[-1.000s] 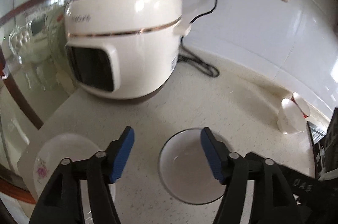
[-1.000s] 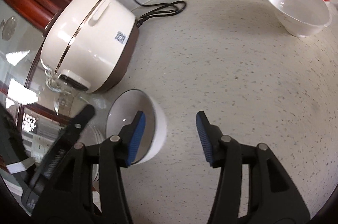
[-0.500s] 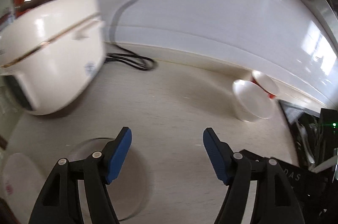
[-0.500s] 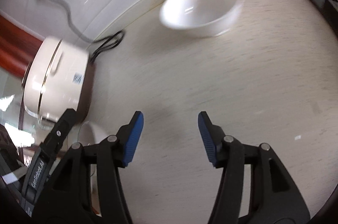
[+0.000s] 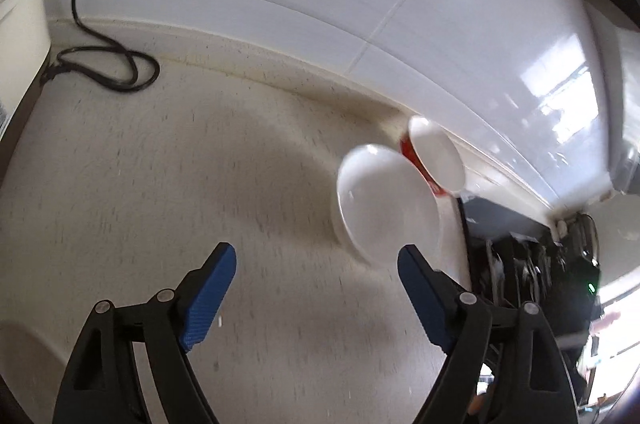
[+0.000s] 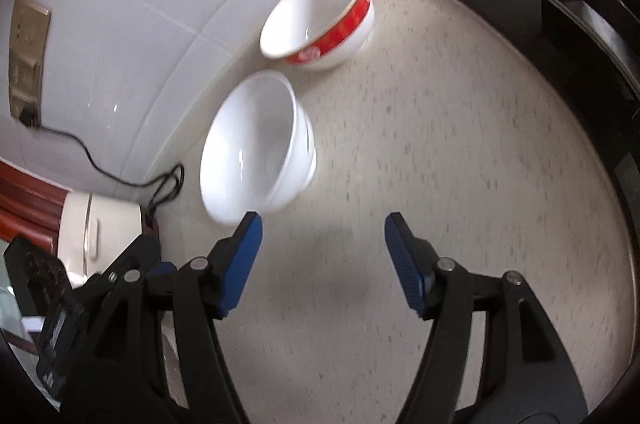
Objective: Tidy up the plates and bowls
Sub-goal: 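Move both grippers to the second white bowl by the wall, then close the right gripper on the white bowl rim while the left gripper grips it too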
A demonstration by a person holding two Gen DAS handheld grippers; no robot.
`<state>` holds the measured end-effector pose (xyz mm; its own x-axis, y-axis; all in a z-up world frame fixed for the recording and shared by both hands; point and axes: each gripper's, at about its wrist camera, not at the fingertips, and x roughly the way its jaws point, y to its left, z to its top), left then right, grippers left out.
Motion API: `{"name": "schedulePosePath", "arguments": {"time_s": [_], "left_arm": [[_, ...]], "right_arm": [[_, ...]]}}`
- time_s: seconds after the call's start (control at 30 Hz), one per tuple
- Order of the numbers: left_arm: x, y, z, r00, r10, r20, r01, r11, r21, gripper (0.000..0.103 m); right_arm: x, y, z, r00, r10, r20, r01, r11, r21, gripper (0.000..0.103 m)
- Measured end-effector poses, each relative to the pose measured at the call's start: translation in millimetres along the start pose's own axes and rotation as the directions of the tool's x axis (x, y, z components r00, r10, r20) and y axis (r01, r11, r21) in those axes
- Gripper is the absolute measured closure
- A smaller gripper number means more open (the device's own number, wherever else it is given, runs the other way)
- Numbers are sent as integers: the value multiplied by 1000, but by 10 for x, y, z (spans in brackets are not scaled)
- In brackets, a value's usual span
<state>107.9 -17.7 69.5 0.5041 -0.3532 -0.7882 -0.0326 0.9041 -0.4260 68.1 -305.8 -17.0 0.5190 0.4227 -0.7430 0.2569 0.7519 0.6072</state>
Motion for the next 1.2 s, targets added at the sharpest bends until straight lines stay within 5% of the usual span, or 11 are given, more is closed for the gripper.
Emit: {"name": "schedulePosePath", "arguments": {"time_s": [0.47, 0.53, 0.63, 0.7, 0.8, 1.2], "left_arm": [[551, -122, 288, 998, 18, -54, -19, 1000, -2, 21], [614, -122, 323, 998, 32, -49, -31, 999, 13, 26], [723, -127, 318, 997, 15, -82, -13, 1000, 25, 59], [797, -141, 324, 994, -1, -110, 5, 999, 35, 85], [794, -164, 235, 993, -9, -118, 15, 999, 53, 90], [494, -93, -74, 992, -19, -124, 24, 999, 38, 90]], "right_arm": [[374, 80, 406, 999, 12, -33, -13, 999, -31, 36], [480, 135, 415, 999, 10, -43, -12, 999, -40, 38], [560, 172, 428, 999, 6, -49, -9, 998, -61, 49], [602, 192, 444, 999, -7, -46, 4, 997, -77, 65], [595, 256, 425, 999, 14, -33, -17, 994, -112, 79], [382, 195, 189, 1000, 10, -24, -12, 995, -95, 82]]}}
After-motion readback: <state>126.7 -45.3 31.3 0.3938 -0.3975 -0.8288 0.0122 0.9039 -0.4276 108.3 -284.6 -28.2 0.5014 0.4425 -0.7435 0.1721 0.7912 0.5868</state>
